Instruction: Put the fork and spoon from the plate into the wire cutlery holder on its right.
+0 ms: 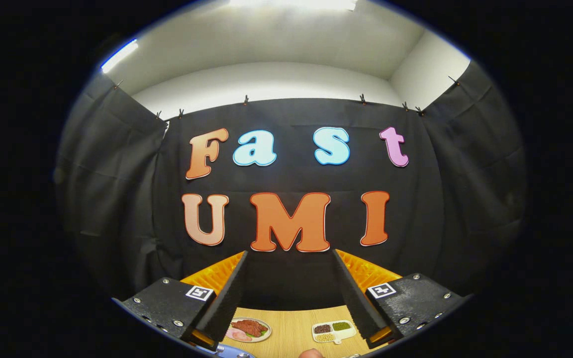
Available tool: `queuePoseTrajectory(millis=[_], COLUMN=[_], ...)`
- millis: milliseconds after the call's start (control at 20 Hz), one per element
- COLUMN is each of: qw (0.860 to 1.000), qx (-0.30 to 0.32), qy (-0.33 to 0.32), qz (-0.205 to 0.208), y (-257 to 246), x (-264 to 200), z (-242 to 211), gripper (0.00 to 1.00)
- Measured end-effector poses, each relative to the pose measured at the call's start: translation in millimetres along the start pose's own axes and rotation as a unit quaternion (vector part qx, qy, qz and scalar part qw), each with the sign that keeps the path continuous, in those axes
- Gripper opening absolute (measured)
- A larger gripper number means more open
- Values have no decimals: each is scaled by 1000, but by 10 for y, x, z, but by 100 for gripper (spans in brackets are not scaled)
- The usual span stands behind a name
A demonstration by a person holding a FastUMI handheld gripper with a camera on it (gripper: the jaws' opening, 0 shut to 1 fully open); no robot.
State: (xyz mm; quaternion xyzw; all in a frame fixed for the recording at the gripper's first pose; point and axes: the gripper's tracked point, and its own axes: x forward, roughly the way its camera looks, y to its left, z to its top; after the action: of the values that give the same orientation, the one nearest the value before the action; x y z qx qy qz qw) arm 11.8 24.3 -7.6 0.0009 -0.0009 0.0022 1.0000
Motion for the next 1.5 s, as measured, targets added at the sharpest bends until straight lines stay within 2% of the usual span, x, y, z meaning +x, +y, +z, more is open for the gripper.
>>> queuePoseTrajectory(millis=[150,350,600,750,950,1100,1200,1300,1500], qw=[1000,996,980,959,920,893,869,851,827], qx=[2,3,-4,-4,8,1,2,8,7], qy=[20,81,188,274,384,443,487,520,559], qz=[10,35,63,74,78,77,81,77,61], y=[163,460,806,969,1183,1300,1417,1475,1530], x=[-6,-35,-107,-226,-447,-665,-873,-1064,-1323], z=[-201,-678,-1439,-1997,-2698,-3173,-3503,-3777,-4175], gripper=[97,97,97,97,97,98,96,95,90])
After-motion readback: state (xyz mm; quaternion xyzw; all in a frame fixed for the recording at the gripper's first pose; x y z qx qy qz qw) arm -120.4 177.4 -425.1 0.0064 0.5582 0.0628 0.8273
